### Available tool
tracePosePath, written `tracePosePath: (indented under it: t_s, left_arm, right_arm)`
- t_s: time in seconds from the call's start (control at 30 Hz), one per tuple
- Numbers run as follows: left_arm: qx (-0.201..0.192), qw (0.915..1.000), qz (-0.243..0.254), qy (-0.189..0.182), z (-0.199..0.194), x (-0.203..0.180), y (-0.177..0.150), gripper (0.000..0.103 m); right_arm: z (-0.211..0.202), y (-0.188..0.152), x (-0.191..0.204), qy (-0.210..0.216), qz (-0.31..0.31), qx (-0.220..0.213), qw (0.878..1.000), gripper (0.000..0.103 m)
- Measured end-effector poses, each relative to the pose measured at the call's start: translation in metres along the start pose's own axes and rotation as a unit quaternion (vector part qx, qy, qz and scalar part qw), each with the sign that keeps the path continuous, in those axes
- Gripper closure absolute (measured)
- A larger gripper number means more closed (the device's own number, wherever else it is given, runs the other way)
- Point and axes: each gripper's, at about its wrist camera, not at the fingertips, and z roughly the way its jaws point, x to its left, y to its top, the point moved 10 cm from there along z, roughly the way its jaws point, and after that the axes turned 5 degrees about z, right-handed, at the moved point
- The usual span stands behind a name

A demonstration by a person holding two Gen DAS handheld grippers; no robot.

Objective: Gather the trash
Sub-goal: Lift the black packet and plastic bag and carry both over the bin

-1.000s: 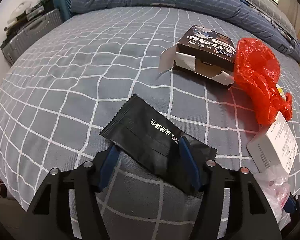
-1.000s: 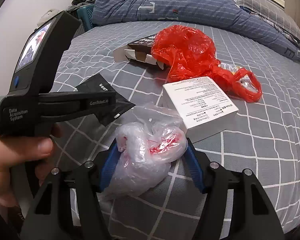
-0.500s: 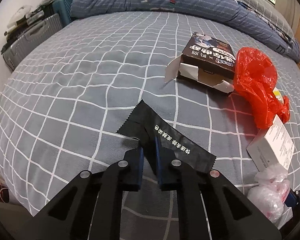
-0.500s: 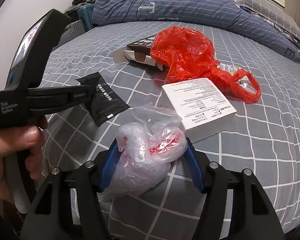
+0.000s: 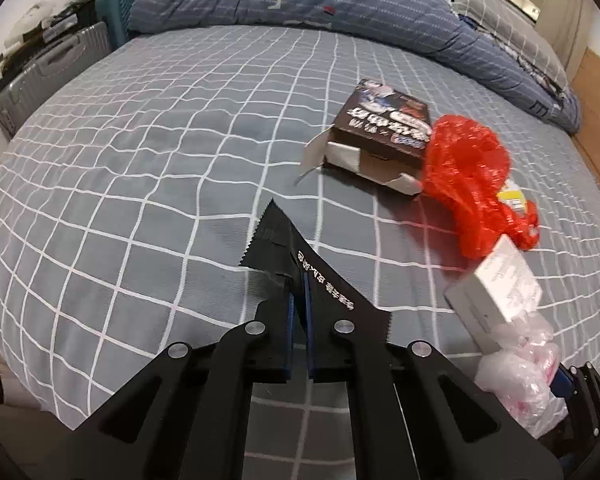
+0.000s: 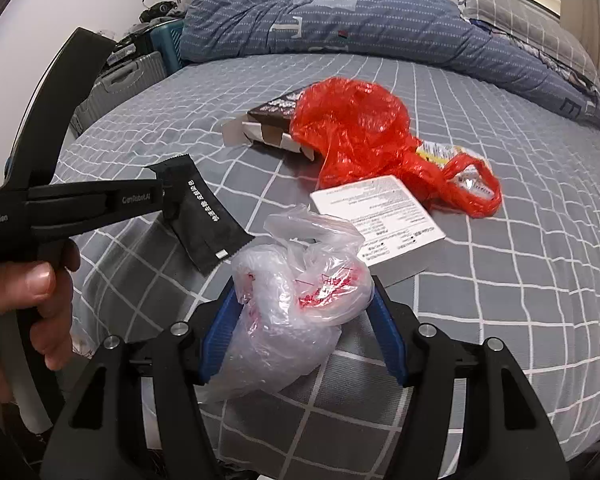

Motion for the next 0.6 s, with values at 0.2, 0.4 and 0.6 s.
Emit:
tracePosePath:
  t_s: [0.2,0.4,0.6]
  left_arm:
    - [0.006,0.9994,-0.005,-0.034,-0.015,-0.009,-0.004,0.1]
    - [0.004,0.9984,-0.004,-0.057,-0.03,-0.02,-0.011,0.1]
    - [-0.002,0.996,-0.002,-0.089,-0.049,-0.033,-0.021,0.101]
  right_arm:
    - [-0.013,0.007,-0.004,-0.007,0.006,-0.01,1.0,0.043]
    - [-0.023,0.007,-0.013,-0.013,0.013,-0.019,1.0,0.043]
    - [-0.034,0.009,-0.027,-0.019,0.029,-0.027,0.999,0.043]
